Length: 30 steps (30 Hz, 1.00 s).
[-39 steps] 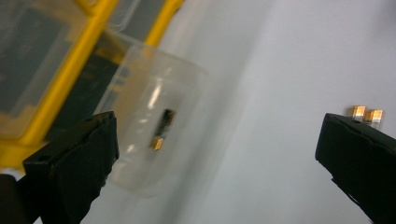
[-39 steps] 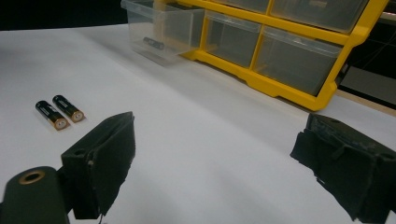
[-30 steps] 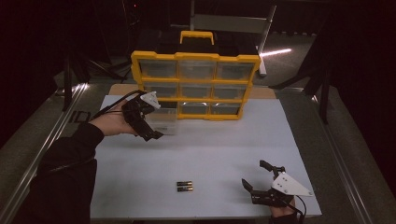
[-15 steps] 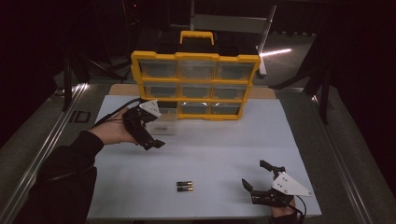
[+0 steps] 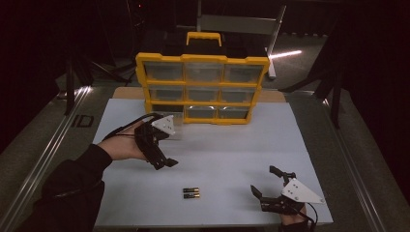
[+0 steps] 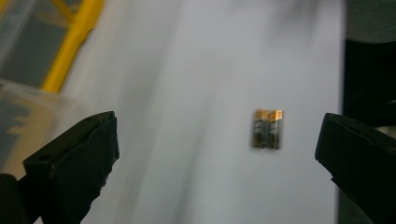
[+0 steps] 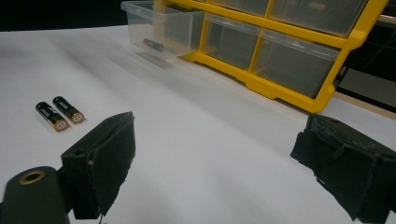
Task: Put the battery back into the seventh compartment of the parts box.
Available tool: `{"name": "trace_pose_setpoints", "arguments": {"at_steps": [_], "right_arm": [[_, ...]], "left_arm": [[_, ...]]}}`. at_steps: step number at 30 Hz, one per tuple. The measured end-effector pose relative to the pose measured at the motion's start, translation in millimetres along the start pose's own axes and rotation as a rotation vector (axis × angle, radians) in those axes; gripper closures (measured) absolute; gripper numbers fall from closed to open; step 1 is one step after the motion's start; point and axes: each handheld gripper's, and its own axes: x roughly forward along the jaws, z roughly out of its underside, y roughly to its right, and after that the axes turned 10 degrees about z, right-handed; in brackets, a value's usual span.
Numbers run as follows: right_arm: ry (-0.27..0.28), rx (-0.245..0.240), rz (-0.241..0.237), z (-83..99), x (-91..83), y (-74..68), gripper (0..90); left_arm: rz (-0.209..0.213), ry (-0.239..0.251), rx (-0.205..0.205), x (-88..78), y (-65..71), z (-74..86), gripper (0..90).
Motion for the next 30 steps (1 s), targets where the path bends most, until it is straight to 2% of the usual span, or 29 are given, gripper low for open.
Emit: {"name": "trace_pose_setpoints", "arguments": {"at_steps": [1, 2, 7, 11, 25, 30], "right_arm": [[-0.001, 0.0, 0.001, 0.0, 0.0, 0.0, 10.3], [0.0, 0.0, 0.001, -0.1, -0.1, 0.0, 10.3], [-0.001, 0.0, 0.001, 0.0, 0.0, 0.1, 10.4], [-0.001, -0.002, -0.001, -0.1, 0.0, -0.2, 10.3], [0.002, -0.003, -0.003, 0.4, 0.4, -0.1, 10.3], [0.0, -0.004, -0.005, 0.5, 0.6, -0.5, 10.3]], "left_arm": [[-0.006, 0.003, 0.001, 0.9, 1.5, -0.1, 0.0], [0.01, 0.005, 0.004, 1.7, 3.0, 0.0, 0.0], [-0.002, -0.004, 0.021, 7.6, 8.6, -0.2, 0.0], [0.012, -0.004, 0.035, 13.4, 12.1, -0.8, 0.0], [0.05, 0.007, 0.086, 42.9, 27.1, -3.2, 0.0], [0.05, 0.012, 0.105, 51.7, 31.6, -2.1, 0.5]]}}
